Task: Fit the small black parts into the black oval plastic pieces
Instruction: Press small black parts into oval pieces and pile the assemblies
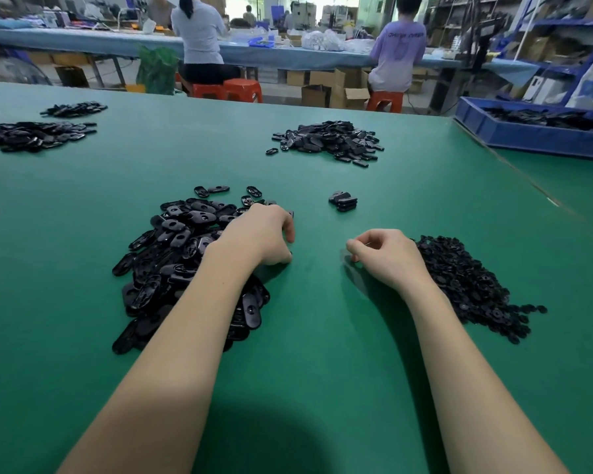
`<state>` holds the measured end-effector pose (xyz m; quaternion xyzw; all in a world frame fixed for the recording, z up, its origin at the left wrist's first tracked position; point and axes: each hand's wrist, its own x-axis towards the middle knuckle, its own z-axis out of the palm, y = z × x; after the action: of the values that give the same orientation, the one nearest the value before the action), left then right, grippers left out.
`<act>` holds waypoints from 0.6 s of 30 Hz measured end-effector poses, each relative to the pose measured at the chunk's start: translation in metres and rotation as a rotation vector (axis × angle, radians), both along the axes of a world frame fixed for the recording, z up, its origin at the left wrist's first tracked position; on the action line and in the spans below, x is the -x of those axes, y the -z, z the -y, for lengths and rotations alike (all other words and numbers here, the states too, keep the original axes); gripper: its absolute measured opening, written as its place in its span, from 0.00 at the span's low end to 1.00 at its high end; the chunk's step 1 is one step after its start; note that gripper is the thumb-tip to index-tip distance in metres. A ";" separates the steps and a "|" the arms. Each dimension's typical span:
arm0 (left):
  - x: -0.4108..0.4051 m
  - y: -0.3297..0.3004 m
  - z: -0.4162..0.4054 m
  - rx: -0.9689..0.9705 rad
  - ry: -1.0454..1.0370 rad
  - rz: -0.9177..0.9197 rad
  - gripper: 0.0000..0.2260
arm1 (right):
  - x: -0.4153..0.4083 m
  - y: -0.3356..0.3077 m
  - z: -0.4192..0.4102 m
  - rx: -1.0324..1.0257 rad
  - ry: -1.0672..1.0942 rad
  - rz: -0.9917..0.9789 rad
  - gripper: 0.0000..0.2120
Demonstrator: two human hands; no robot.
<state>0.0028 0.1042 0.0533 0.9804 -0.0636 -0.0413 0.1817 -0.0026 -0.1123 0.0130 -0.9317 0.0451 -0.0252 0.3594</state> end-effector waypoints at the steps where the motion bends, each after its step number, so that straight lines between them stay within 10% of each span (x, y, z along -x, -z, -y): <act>1: 0.000 0.000 0.001 -0.004 0.004 0.013 0.07 | 0.000 0.000 0.000 -0.007 -0.004 -0.001 0.09; 18: 0.018 0.026 0.083 1.187 -0.205 -0.202 0.05 | 0.008 -0.030 0.054 0.199 0.173 0.019 0.07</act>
<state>-0.0147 0.0207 0.0271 0.7042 0.0363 -0.0741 0.7052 -0.0105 -0.1666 0.0430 -0.9552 0.1193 -0.0692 0.2618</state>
